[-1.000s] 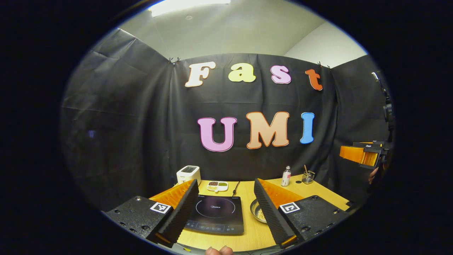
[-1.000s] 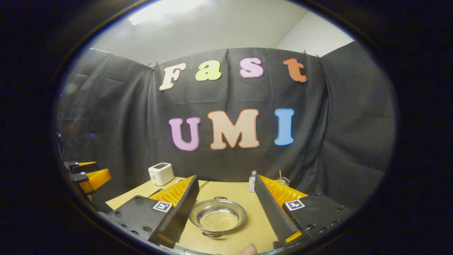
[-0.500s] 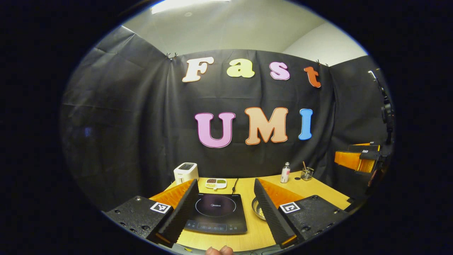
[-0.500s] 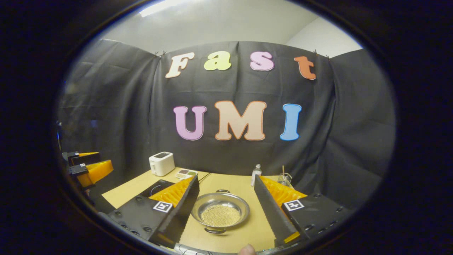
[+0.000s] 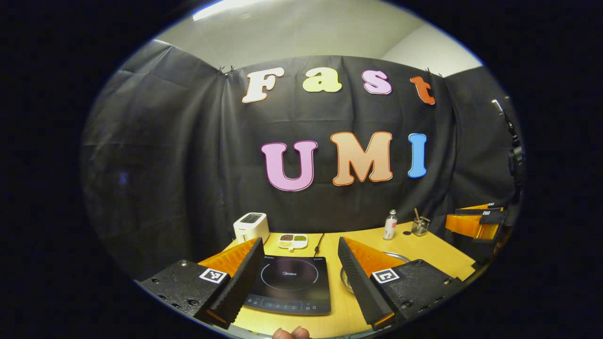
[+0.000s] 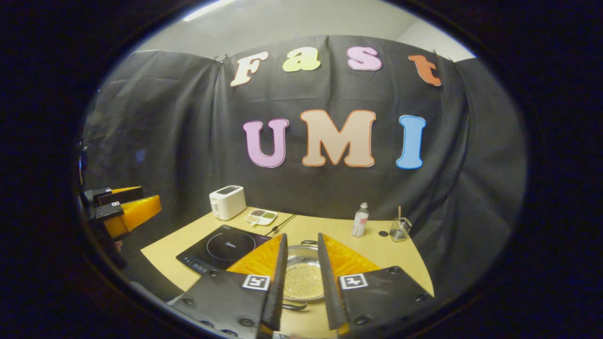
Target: First push the handle of the pot to place it horizontally, then grasp the pot with both hands and set it on the induction cooktop.
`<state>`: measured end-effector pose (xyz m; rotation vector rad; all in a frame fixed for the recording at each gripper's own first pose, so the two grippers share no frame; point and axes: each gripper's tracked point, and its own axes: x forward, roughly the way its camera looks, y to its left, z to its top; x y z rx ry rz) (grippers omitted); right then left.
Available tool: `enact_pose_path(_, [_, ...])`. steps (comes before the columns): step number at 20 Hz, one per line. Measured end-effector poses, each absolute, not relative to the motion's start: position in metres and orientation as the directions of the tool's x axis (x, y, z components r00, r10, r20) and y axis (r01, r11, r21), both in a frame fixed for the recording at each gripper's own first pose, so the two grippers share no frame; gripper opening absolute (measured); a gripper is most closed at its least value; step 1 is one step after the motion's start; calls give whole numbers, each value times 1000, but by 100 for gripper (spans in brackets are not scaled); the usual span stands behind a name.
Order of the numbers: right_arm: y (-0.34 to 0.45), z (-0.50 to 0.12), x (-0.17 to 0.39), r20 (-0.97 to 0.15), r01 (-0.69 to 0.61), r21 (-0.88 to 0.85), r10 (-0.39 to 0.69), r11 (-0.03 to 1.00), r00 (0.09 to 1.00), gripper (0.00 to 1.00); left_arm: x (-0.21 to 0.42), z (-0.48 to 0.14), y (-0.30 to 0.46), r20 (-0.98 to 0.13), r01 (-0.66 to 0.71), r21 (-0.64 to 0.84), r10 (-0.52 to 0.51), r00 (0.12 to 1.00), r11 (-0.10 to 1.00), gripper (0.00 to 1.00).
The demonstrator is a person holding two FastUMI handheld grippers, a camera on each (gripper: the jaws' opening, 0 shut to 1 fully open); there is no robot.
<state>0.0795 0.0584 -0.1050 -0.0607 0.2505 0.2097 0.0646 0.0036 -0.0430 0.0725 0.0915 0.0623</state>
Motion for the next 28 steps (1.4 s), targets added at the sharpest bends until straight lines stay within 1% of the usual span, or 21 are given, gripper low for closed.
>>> enact_pose_path(1, [56,-104,86,-243,-226,-32,212,974,946,32,69,-44,-4,-88,-60,76,67,994,995,96])
enact_pose_path(2, [48,-109,92,-243,-228,-37,213,973,946,17,72,-45,-12,-93,-60,75,66,993,995,96])
enact_pose_path(3, [47,-118,97,-260,-239,-26,224,971,939,16,75,-48,-15,-107,-63,80,71,992,995,96])
enact_pose_path(4, [48,-131,99,-284,-252,1,242,968,928,6,75,-50,-20,-110,-62,79,71,991,995,94])
enact_pose_path(6, [49,-147,102,-333,-271,58,274,961,902,5,81,-53,-27,-110,-59,69,67,992,996,96])
enact_pose_path(7, [48,-158,104,-378,-264,90,279,960,883,5,83,-59,-30,-126,-56,70,65,990,996,100])
enact_pose_path(8, [48,-174,104,-428,-247,121,275,961,861,2,86,-67,-31,-145,-45,70,55,988,997,97])
enact_pose_path(9, [52,-182,106,-457,-244,165,293,956,840,0,91,-69,-32,-149,-34,68,44,988,997,100])
enact_pose_path(10, [59,-186,103,-475,-249,197,315,948,822,4,98,-71,-29,-150,-26,68,35,988,997,97])
enact_pose_path(12, [70,-200,105,-510,-261,219,338,940,791,0,111,-77,-23,-159,-8,62,17,987,998,97])
enact_pose_path(15, [91,-232,105,-586,-217,251,327,943,742,3,128,-87,-11,-171,38,31,-32,985,999,97])
enact_pose_path(17, [111,-247,103,-629,-176,298,332,938,703,0,142,-90,-4,-168,94,41,-86,982,995,100])
enact_pose_path(18, [122,-259,99,-663,-163,299,328,940,673,2,150,-91,-1,-162,123,49,-113,980,991,98])
enact_pose_path(20, [130,-284,88,-743,-150,228,271,962,611,0,166,-89,1,-140,183,38,-176,974,982,98])
enact_pose_path(21, [134,-296,85,-770,-142,199,244,970,590,3,173,-91,0,-138,214,27,-208,968,977,100])
enact_pose_path(22, [137,-310,81,-792,-129,177,219,976,570,0,179,-95,0,-132,242,13,-239,962,970,98])
enact_pose_path(23, [140,-320,78,-812,-112,160,196,981,550,0,184,-100,1,-138,264,5,-261,955,964,100])
enact_pose_path(24, [141,-329,73,-832,-94,150,178,984,526,3,187,-108,6,-155,279,1,-276,949,960,98])
enact_pose_path(26, [146,-344,70,-859,-63,135,148,989,490,0,192,-115,13,-168,299,-25,-299,939,954,98])
enact_pose_path(27, [146,-350,68,-873,-49,122,131,991,470,3,193,-120,16,-181,307,-37,-309,934,951,98])
enact_pose_path(28, [145,-357,64,-883,-39,114,119,993,454,2,196,-125,19,-191,311,-46,-314,930,949,99])
